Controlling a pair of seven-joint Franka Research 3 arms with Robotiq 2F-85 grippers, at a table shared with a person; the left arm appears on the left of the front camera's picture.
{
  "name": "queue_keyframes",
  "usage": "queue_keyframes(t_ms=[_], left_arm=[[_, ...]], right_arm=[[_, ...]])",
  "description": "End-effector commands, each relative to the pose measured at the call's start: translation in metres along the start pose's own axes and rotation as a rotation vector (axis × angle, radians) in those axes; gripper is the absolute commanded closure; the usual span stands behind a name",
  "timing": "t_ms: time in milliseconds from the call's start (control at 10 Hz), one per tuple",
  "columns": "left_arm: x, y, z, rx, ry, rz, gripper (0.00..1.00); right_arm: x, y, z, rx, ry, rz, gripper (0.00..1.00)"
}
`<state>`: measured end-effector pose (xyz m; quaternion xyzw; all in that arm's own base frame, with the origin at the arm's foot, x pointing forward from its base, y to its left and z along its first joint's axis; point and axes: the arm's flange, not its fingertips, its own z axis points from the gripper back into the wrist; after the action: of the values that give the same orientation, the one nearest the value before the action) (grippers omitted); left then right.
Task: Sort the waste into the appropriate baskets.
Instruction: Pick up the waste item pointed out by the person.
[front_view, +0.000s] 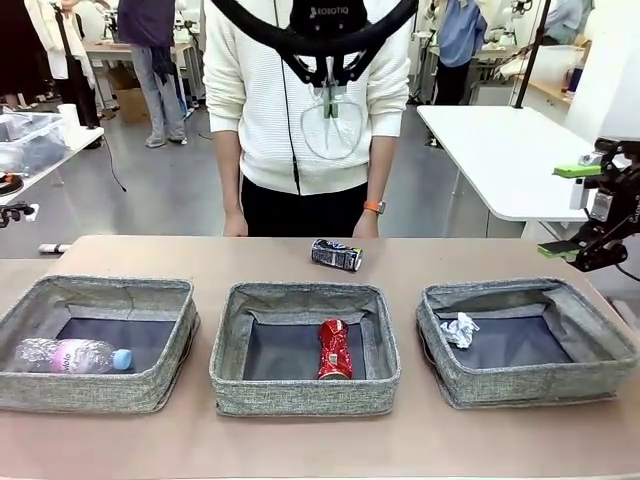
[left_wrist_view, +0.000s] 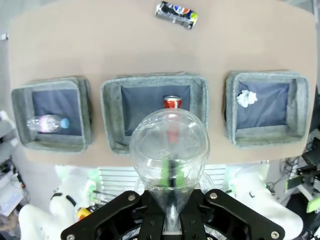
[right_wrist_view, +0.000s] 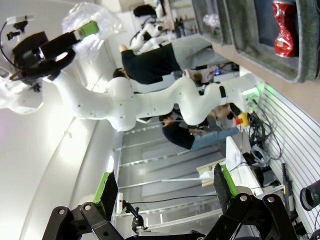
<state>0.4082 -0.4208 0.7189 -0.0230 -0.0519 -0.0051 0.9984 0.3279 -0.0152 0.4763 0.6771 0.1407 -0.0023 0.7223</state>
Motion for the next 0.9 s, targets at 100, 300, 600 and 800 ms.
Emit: queue_keyframes(t_ms=[100, 300, 600, 800], left_arm=[[0.019, -0.018, 0.036, 0.092, 0.035, 0.015, 0.99], [0.022, -0.028, 0.064, 0.113, 0.053, -0.029, 0.99], [0.026, -0.030, 0.082, 0.142, 0.030, -0.049, 0.99], [0.027, -0.029, 0.090, 0.103, 0.088, -0.109, 0.99]], right_arm=[[-0.001, 0.006, 0.000, 0.009, 0.001, -0.020, 0.00], [-0.001, 0.006, 0.000, 0.009, 0.001, -0.020, 0.00], [-0.001, 0.006, 0.000, 0.009, 0.001, -0.020, 0.00], [-0.001, 0.006, 0.000, 0.009, 0.001, -0.020, 0.00]])
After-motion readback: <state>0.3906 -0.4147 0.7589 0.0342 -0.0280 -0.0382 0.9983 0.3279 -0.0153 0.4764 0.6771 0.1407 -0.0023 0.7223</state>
